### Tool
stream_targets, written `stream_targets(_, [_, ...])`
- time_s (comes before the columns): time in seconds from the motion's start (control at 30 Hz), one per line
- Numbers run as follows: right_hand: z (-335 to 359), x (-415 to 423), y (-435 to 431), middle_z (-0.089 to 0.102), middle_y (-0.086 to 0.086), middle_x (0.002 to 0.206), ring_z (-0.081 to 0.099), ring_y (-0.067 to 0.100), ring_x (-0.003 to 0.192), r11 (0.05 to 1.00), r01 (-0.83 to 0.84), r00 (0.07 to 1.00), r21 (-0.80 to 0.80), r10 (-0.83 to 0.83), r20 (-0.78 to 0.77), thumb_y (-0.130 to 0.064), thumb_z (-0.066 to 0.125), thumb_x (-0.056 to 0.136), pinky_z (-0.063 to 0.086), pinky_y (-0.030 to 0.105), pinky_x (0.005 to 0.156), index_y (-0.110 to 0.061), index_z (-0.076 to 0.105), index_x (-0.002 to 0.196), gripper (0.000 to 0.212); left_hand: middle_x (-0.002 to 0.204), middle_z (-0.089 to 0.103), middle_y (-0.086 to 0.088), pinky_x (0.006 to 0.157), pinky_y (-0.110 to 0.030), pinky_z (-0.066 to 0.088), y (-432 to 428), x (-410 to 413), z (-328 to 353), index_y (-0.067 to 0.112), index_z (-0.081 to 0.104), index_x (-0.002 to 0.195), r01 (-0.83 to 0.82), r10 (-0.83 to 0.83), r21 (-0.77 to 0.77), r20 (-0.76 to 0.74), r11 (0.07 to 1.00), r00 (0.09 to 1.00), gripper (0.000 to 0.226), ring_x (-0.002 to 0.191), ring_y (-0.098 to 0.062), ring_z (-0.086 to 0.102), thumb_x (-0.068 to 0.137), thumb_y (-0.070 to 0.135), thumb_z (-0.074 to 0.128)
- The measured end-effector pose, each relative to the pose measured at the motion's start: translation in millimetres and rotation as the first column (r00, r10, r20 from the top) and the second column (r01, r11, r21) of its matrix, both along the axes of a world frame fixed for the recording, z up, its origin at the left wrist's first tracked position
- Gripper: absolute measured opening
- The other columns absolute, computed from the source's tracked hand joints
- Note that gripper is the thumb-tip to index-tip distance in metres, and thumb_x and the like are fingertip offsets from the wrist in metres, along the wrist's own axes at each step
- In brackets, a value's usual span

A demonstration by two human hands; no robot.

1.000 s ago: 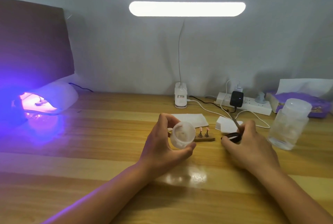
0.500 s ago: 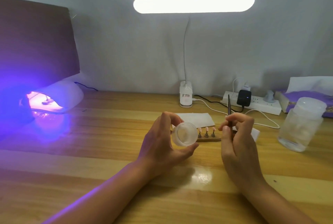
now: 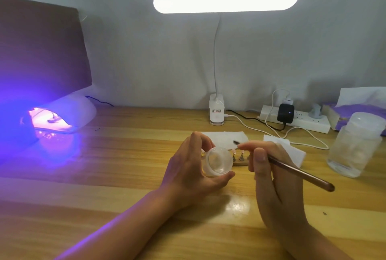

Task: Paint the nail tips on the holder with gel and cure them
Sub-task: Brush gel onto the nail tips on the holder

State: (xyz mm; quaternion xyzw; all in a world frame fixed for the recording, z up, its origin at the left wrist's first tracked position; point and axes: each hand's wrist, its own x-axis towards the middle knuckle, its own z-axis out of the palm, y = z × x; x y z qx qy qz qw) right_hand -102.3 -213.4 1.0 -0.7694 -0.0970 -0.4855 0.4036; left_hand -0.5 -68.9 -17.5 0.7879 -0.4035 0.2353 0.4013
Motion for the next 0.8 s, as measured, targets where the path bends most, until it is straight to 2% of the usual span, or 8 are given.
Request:
stream_targets(0.1, [-3.8, -2.2, 6.0, 0.061, -0.015, 0.088, 0.061, 0.010, 0.083, 0.998, -0.020, 1.000, -0.066, 0.021, 0.016, -0.023, 0.042, 0.095, 0.048, 0.027, 0.069, -0.022, 0.060, 0.097, 0.018, 0.098, 0.054, 0.010, 0.064, -0.039, 0.051, 0.3, -1.9, 0.8, 0.029, 0.039, 0.100, 0.017, -0.017, 0.018, -0.008, 1.000, 1.000, 0.060, 0.085, -0.014, 0.057, 0.067, 0.062, 0.076])
stream_targets(0.17, [-7.6, -0.9, 5.7, 0.055, -0.016, 0.082, 0.057, 0.009, 0.072, 0.995, 0.004, 1.000, -0.101, -0.004, 0.001, -0.023, 0.046, 0.091, 0.047, 0.028, 0.059, -0.021, 0.052, 0.094, 0.007, 0.096, 0.055, 0.010, 0.063, -0.038, 0.051, 0.1, -3.0, 1.7, 0.027, 0.040, 0.099, 0.023, -0.022, 0.027, -0.018, 0.999, 1.000, 0.059, 0.082, -0.014, 0.057, 0.067, 0.064, 0.074])
stream_targets(0.27, [-11.0, 3.5, 1.9, 0.051, -0.017, 0.074, 0.052, 0.010, 0.060, 0.984, 0.080, 0.996, -0.161, -0.087, -0.034, -0.026, 0.053, 0.087, 0.046, 0.031, 0.048, -0.019, 0.050, 0.089, 0.008, 0.094, 0.055, 0.009, 0.061, -0.039, 0.051, -0.8, -4.3, 2.6, 0.023, 0.043, 0.099, 0.032, -0.031, 0.056, -0.019, 0.998, 0.999, 0.060, 0.080, -0.015, 0.057, 0.067, 0.065, 0.071])
stream_targets(0.33, [-12.0, 6.3, -1.1, 0.050, -0.021, 0.071, 0.052, 0.008, 0.059, 0.982, 0.098, 0.992, -0.163, -0.110, -0.063, -0.022, 0.060, 0.085, 0.047, 0.026, 0.048, -0.020, 0.051, 0.088, 0.010, 0.092, 0.055, 0.009, 0.061, -0.040, 0.051, -1.0, -5.4, 3.0, 0.022, 0.044, 0.099, 0.036, -0.035, 0.060, -0.015, 0.998, 0.999, 0.060, 0.079, -0.016, 0.057, 0.068, 0.066, 0.070])
stream_targets(0.4, [-13.2, 8.2, -3.5, 0.049, -0.024, 0.069, 0.054, 0.004, 0.062, 0.985, 0.094, 0.990, -0.148, -0.108, -0.085, -0.020, 0.063, 0.083, 0.043, 0.013, 0.048, -0.023, 0.051, 0.088, 0.014, 0.091, 0.055, 0.009, 0.060, -0.040, 0.051, -1.0, -6.5, 3.7, 0.021, 0.044, 0.099, 0.039, -0.039, 0.062, -0.010, 0.997, 0.999, 0.060, 0.078, -0.016, 0.057, 0.068, 0.068, 0.068])
stream_targets(0.47, [-14.7, 8.8, -4.1, 0.050, -0.025, 0.069, 0.055, 0.002, 0.064, 0.985, 0.087, 0.990, -0.150, -0.102, -0.098, -0.023, 0.063, 0.084, 0.042, 0.012, 0.048, -0.026, 0.050, 0.090, 0.014, 0.091, 0.055, 0.009, 0.061, -0.040, 0.051, -0.9, -7.3, 4.3, 0.021, 0.044, 0.099, 0.036, -0.035, 0.069, -0.007, 0.997, 0.999, 0.060, 0.078, -0.016, 0.057, 0.069, 0.068, 0.067])
stream_targets(0.6, [-17.9, 10.2, -2.8, 0.053, -0.024, 0.071, 0.059, 0.007, 0.067, 0.982, 0.081, 0.986, -0.172, -0.104, -0.129, -0.034, 0.057, 0.087, 0.048, 0.024, 0.047, -0.033, 0.046, 0.093, 0.013, 0.092, 0.056, 0.009, 0.061, -0.041, 0.051, -0.8, -7.4, 5.1, 0.021, 0.045, 0.099, 0.042, -0.041, 0.077, -0.017, 0.996, 0.999, 0.058, 0.079, -0.017, 0.056, 0.068, 0.064, 0.069])
stream_targets(0.8, [-20.7, 12.5, -3.0, 0.059, -0.016, 0.073, 0.061, 0.013, 0.065, 0.981, 0.061, 0.985, -0.183, -0.088, -0.145, -0.044, 0.047, 0.089, 0.053, 0.038, 0.050, -0.030, 0.047, 0.093, 0.014, 0.092, 0.055, 0.008, 0.059, -0.041, 0.051, 0.0, -9.2, 5.7, 0.019, 0.047, 0.099, 0.050, -0.051, 0.096, 0.010, 0.994, 0.999, 0.057, 0.077, -0.017, 0.055, 0.068, 0.061, 0.070])
